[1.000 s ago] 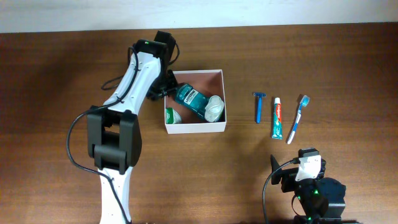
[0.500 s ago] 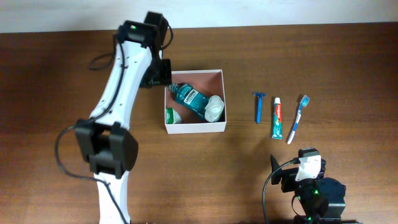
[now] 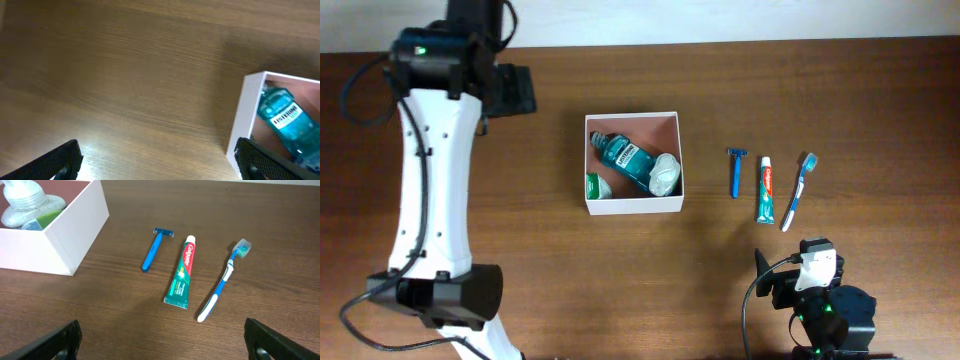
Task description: Pack container
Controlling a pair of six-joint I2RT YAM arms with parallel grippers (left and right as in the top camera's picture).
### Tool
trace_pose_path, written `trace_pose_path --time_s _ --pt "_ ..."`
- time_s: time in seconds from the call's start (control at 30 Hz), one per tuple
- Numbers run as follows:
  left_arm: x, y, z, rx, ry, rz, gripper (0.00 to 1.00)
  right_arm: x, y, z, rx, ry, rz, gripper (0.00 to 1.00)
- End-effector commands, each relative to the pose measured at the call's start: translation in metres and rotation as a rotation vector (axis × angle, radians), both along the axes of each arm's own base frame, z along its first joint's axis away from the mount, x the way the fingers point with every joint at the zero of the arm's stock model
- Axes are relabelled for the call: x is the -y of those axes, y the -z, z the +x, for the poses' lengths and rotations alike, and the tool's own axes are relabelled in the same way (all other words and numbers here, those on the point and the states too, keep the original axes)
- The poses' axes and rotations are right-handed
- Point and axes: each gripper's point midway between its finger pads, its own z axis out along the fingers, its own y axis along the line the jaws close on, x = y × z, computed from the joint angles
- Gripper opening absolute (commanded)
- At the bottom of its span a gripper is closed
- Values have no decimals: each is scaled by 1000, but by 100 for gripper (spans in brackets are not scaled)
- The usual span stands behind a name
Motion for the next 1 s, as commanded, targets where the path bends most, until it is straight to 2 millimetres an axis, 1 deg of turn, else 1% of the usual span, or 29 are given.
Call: trace_pose_path --time_s 0.0,0.03,0.1,0.17,0.2,0.3,0.4,0.5,0.57,0.63,0.67,0.8,0.9,0.97 --pt "-8 -7 -1 16 -10 14 100 0 0 1 8 4 11 99" --pt "-8 -7 -1 17 -10 13 100 -1 -1 1 11 -3 15 99" --pt "-8 -7 -1 17 -9 14 100 -13 -8 1 35 -69 42 99" --pt "-8 -8 1 29 -10 13 100 -31 -26 0 90 -163 94 99" --pt "-8 -9 2 32 -9 12 100 -33 -35 0 108 -167 126 99" --pt "-8 -9 2 32 -9 12 100 -30 -58 0 124 -111 227 99" --pt "-8 -9 2 32 -10 13 100 -27 -78 -1 103 -70 276 99" --pt "-8 -9 2 32 -9 12 100 -26 -100 2 17 -54 287 99" --pt "-8 -9 2 32 -10 13 100 -25 -110 8 -54 -42 285 99" --pt "-8 -9 2 32 -10 13 100 -24 -120 19 -160 -41 266 99" --pt "-8 -9 2 32 -9 12 100 -23 -126 29 -239 -37 263 99" --pt "-8 -9 2 32 -9 12 100 -22 -132 53 -431 -15 280 99" --pt "-8 -9 2 32 -9 12 100 -25 -133 82 -531 -27 308 99" --pt "-8 -9 2 32 -10 13 100 -33 -131 105 -572 -53 378 99"
